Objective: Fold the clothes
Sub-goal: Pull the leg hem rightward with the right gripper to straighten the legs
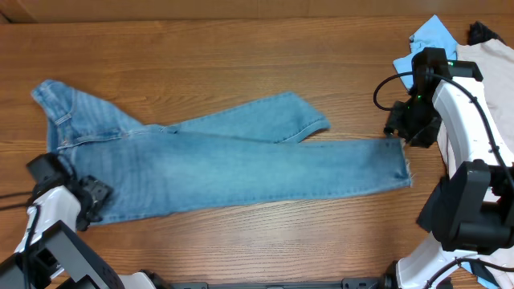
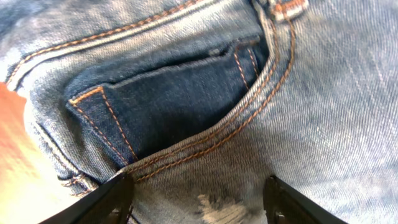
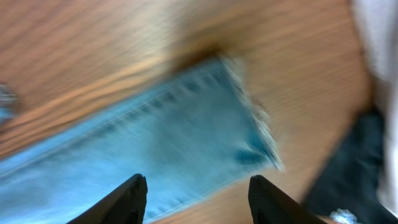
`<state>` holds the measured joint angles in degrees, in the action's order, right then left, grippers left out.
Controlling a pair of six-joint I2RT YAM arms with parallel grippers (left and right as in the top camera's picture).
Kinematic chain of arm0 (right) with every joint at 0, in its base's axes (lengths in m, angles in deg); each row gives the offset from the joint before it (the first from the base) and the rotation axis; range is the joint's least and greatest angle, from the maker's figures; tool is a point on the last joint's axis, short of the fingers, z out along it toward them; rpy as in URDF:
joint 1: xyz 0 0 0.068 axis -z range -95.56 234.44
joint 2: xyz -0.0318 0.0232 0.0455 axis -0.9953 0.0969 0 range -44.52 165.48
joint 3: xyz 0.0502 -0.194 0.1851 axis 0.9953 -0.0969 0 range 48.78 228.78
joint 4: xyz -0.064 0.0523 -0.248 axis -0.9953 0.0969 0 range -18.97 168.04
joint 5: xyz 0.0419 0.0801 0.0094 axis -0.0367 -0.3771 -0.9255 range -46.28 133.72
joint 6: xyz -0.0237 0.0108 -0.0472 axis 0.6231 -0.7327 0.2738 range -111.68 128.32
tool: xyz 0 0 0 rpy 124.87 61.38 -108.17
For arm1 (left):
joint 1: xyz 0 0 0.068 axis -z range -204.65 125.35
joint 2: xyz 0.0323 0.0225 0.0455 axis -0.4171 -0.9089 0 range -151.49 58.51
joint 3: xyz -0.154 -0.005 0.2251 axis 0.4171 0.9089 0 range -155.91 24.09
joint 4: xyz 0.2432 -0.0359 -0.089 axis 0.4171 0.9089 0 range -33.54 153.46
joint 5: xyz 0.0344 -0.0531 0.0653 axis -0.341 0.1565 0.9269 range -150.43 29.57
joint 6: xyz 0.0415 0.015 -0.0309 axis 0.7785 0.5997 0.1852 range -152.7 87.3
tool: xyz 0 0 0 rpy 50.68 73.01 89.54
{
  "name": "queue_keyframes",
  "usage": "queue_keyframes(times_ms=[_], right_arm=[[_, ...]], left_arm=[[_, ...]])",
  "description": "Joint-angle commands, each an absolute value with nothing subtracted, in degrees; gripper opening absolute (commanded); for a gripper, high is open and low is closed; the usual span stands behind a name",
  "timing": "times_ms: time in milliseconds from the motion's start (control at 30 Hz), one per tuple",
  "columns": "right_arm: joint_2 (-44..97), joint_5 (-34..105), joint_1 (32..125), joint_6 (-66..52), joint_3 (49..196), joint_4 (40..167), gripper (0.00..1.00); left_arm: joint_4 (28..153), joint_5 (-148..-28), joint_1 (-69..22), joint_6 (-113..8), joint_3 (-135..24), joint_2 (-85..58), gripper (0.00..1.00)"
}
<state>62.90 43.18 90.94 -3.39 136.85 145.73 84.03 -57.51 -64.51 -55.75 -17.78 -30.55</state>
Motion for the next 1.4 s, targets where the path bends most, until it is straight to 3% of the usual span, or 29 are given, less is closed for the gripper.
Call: queue_keyframes(times_ms=[0,233,633,667,733,900,1000,1233,1333,1367], right_arm=[[61.89,25.22,90.44,7.3,137.11,142.63,0.6],[62.85,19.4,83.67,10.27,136.79,133.93,0.68],[77.54,19.36,76.23,7.89,136.48,121.4,0.69],[78.11,19.12,76.08,7.91,136.48,120.73,0.67],[78.72,16.78,75.8,8.61,136.48,119.63,0.54],[78.72,12.8,75.71,10.51,136.5,118.56,0.04],[78.42,15.23,76.91,8.68,138.82,116.64,0.04],[75.97,33.61,85.59,-1.6,164.5,122.24,0.04],[75.97,37.28,88.91,-4.04,170.97,124.92,0.07],[75.97,37.24,89.89,-4.18,171.6,125.86,0.16]], left_arm=[[82.7,-61.29,-66.26,-56.14,-16.49,-32.25,0.72],[82.32,-64.92,-64.6,-55.79,-16.47,-32.25,0.75],[82.76,-64.94,-64.27,-55.79,-16.47,-32.25,0.79],[82.76,-64.94,-64.27,-55.79,-16.47,-32.25,0.79],[82.76,-64.94,-64.27,-55.79,-16.47,-32.25,0.79],[82.76,-64.94,-64.27,-55.79,-16.47,-32.25,0.8],[82.78,-64.94,-64.27,-55.79,-16.47,-32.25,0.8],[83.2,-64.92,-64.27,-55.77,-16.47,-32.25,0.8],[83.22,-64.92,-64.27,-55.77,-16.47,-32.25,0.8],[83.22,-64.94,-64.27,-55.77,-16.47,-32.25,0.8]])
